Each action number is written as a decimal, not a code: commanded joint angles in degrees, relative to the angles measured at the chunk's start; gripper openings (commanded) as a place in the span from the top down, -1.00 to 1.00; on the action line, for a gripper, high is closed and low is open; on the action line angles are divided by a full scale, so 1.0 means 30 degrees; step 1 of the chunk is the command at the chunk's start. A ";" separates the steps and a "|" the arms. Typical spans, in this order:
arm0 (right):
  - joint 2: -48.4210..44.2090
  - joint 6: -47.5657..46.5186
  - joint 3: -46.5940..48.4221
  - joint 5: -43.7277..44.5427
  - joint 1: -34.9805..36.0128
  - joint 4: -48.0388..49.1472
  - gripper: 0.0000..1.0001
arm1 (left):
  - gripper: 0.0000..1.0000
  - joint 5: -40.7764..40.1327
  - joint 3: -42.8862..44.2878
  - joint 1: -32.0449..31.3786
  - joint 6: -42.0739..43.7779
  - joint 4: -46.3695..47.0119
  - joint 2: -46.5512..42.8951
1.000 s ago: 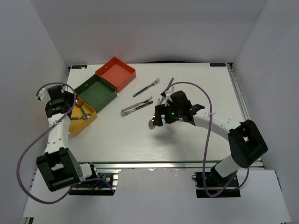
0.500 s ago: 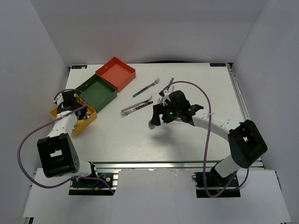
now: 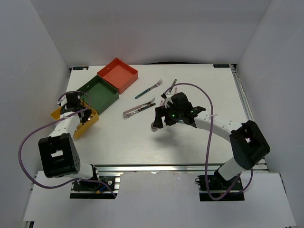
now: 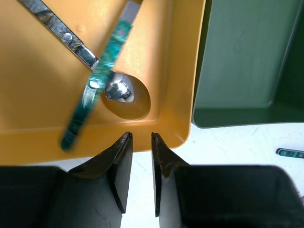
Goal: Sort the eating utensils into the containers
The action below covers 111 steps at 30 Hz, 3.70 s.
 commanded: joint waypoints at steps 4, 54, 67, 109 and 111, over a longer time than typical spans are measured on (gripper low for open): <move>0.0161 -0.0156 0.0402 -0.0279 0.0064 0.0513 -0.79 | 0.36 -0.0667 0.0056 -0.0063 0.0657 -0.0424 -0.0205; 0.1012 0.2540 0.2131 0.2771 0.4487 0.5256 1.00 | -0.96 0.7689 -0.4018 -0.8205 -0.1361 0.8276 -0.7325; 0.0628 0.1807 0.3302 0.0951 0.5660 0.5054 1.00 | 0.68 0.6595 -0.4721 -0.9262 -0.2915 0.9593 -0.5536; -0.2916 0.0811 -0.0711 0.5228 0.2965 0.1040 -0.79 | 0.45 -0.2310 0.5475 0.6352 -0.1306 -0.0015 0.1964; -0.2916 0.0753 -0.0711 0.5228 0.2965 0.1069 -0.79 | 0.30 -0.2250 0.5328 0.6324 -0.1422 0.0220 0.2023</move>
